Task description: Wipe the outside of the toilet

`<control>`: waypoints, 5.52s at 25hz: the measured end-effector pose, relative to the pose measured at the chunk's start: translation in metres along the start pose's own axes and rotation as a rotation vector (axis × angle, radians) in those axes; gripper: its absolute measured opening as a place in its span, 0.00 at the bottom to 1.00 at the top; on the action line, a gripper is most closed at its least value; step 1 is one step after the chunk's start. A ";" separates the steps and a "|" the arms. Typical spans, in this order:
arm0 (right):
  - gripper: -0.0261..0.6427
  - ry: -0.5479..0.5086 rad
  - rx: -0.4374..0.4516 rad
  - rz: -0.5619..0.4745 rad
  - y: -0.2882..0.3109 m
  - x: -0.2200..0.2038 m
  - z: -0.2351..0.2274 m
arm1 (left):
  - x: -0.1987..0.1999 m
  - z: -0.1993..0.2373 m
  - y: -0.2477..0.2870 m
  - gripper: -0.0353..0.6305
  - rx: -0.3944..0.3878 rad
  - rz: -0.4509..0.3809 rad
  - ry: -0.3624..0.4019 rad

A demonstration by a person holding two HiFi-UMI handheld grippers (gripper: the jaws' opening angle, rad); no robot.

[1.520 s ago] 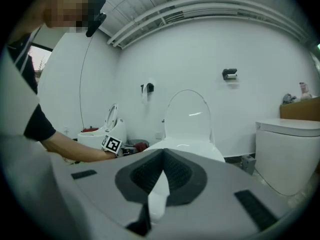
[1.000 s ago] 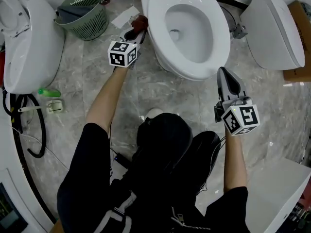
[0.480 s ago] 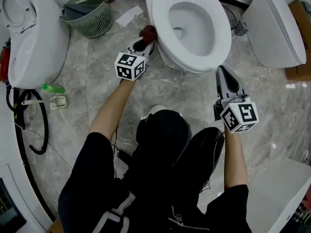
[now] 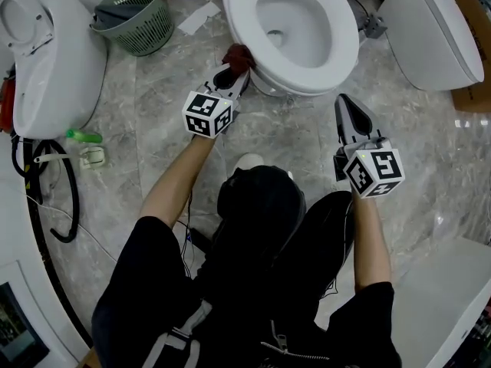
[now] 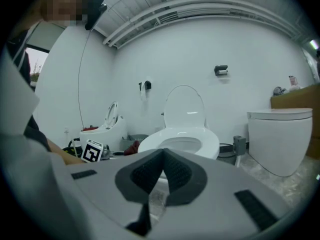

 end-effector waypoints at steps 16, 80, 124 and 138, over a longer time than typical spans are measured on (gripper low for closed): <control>0.04 0.035 -0.046 0.004 -0.004 -0.017 0.000 | -0.001 -0.022 -0.022 0.12 -0.041 -0.019 -0.018; 0.04 0.000 0.025 -0.006 0.003 -0.051 0.048 | -0.058 -0.018 -0.005 0.13 -0.079 -0.010 -0.097; 0.04 -0.124 0.537 -0.032 0.101 -0.015 -0.284 | -0.071 -0.164 0.028 0.12 0.730 -0.246 -0.157; 0.04 -0.148 0.793 -0.146 0.120 -0.061 -0.312 | -0.083 -0.215 0.071 0.12 1.060 -0.352 -0.129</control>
Point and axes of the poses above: the fingertips, and each gripper's own axes: y forward along the fingers, z to its left, x out of its top, the point moved 9 cm from there along -y, backward along the fingers, and after that the axes turned 14 degrees about -y, right-handed, at the moved point
